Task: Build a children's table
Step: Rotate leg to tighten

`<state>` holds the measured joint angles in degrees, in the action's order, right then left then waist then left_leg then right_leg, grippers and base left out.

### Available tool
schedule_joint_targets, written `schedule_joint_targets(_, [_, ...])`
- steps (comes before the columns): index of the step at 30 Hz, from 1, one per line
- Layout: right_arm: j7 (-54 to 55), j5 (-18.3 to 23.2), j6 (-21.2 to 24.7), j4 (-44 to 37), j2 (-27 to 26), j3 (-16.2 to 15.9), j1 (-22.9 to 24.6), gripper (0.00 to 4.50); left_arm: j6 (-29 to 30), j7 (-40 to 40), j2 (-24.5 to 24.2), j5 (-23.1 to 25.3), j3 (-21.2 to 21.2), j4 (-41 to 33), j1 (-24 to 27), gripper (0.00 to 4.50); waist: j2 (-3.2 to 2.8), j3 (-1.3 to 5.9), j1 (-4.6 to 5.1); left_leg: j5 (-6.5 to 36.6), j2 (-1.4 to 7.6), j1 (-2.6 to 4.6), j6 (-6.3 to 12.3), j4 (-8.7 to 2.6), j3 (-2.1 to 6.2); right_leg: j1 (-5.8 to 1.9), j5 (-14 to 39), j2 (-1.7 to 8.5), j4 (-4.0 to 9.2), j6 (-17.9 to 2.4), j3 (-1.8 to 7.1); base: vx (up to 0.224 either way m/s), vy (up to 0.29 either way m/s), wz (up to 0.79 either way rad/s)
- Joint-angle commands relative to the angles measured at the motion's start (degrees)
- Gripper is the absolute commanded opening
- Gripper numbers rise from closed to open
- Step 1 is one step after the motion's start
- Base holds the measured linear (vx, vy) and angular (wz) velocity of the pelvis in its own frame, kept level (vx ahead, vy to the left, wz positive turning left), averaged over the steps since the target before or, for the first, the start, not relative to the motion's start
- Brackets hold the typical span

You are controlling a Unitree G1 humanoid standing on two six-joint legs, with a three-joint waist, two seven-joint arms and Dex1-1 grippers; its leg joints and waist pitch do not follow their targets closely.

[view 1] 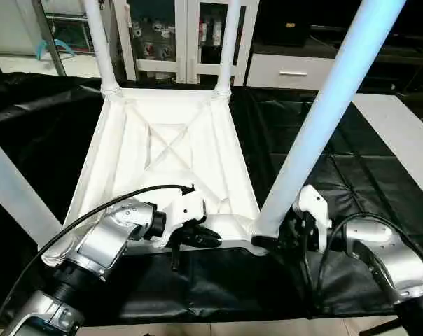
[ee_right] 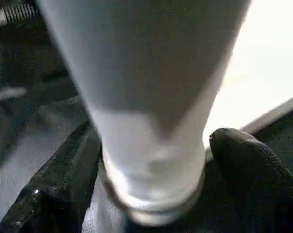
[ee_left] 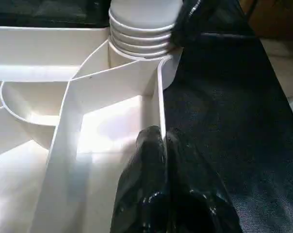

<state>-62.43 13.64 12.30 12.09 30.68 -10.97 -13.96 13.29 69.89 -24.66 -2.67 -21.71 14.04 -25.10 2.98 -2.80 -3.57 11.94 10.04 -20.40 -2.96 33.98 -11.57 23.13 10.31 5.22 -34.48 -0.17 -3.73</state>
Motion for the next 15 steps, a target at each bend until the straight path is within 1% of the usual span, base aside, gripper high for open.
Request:
schedule_joint_targets(1, [-0.8,-0.4,0.2,0.4,1.4,0.1,0.1,3.79,-0.9,2.4,0.5,-0.8,-1.7,-0.2,-0.4,0.0,0.29,3.22,0.12,8.1,3.64,0.43,3.83,-3.98,1.4,-2.67,9.5,3.66,3.5,-14.2,2.99,0.0,0.0,0.0])
schedule_joint_targets(2, [-1.3,-0.2,0.3,0.5,1.6,0.1,0.1,3.52,-1.0,2.4,0.5,-0.8,-1.8,-0.1,-0.4,0.0,0.32,3.22,0.17,8.5,3.64,0.44,3.81,-3.97,1.41,-2.65,10.1,3.66,3.56,-14.1,2.96,0.0,0.0,0.0])
schedule_joint_targets(3, [-1.4,-0.1,0.4,0.6,1.5,0.2,0.1,3.52,-1.0,2.4,0.5,-0.7,-1.8,-0.1,-0.4,0.0,0.28,3.23,0.19,8.7,3.65,0.44,3.7,-3.96,1.43,-2.67,10.5,3.69,3.6,-14.0,2.97,0.0,0.0,0.0])
schedule_joint_targets(7, [-1.0,0.2,0.7,1.1,0.7,0.7,-0.1,3.11,-1.3,2.2,0.7,-0.6,-1.8,0.3,-0.5,0.0,0.25,3.28,0.19,8.3,3.69,0.51,3.8,-3.92,1.44,-2.58,9.8,3.61,3.49,-14.3,2.95,0.0,0.0,0.0])
schedule_joint_targets(9, [-0.9,0.5,0.7,0.9,0.5,0.9,-0.1,3.0,-1.5,2.2,0.7,-0.6,-1.8,0.5,-0.6,0.0,0.3,3.29,0.22,8.2,3.66,0.44,3.86,-3.9,1.46,-2.7,9.5,3.65,3.42,-14.4,2.94,0.0,0.0,0.0])
schedule_joint_targets(10, [-0.9,0.5,0.7,0.9,0.5,0.9,-0.1,3.0,-1.5,2.2,0.7,-0.6,-1.8,0.5,-0.6,0.0,0.27,3.26,0.22,8.4,3.67,0.47,3.84,-3.9,1.45,-2.63,9.7,3.63,3.46,-14.4,2.94,0.0,0.0,0.0])
schedule_joint_targets(13, [-1.6,1.3,0.7,0.3,0.4,1.1,0.2,2.88,-1.5,2.5,0.7,-0.7,-1.8,0.6,-0.6,0.0,0.28,3.17,0.22,9.6,3.66,0.5,3.44,-3.91,1.47,-2.57,11.7,3.67,3.64,-14.0,2.97,0.0,0.0,0.0])
schedule_joint_targets(14, [-2.0,1.9,0.9,0.0,0.4,1.2,0.3,2.85,-1.5,2.7,0.7,-0.7,-1.9,0.5,-0.6,0.0,0.32,3.15,0.25,10.1,3.65,0.41,3.24,-3.92,1.51,-2.6,12.5,3.66,3.67,-13.7,2.97,0.0,0.0,0.0])
schedule_joint_targets(15, [-2.3,2.3,1.0,-0.3,0.3,1.4,0.4,2.85,-1.5,2.7,0.6,-0.7,-1.9,0.5,-0.5,0.0,0.25,3.14,0.23,10.4,3.69,0.49,3.02,-3.94,1.55,-2.51,12.8,3.68,3.71,-13.6,2.98,0.0,0.0,0.0])
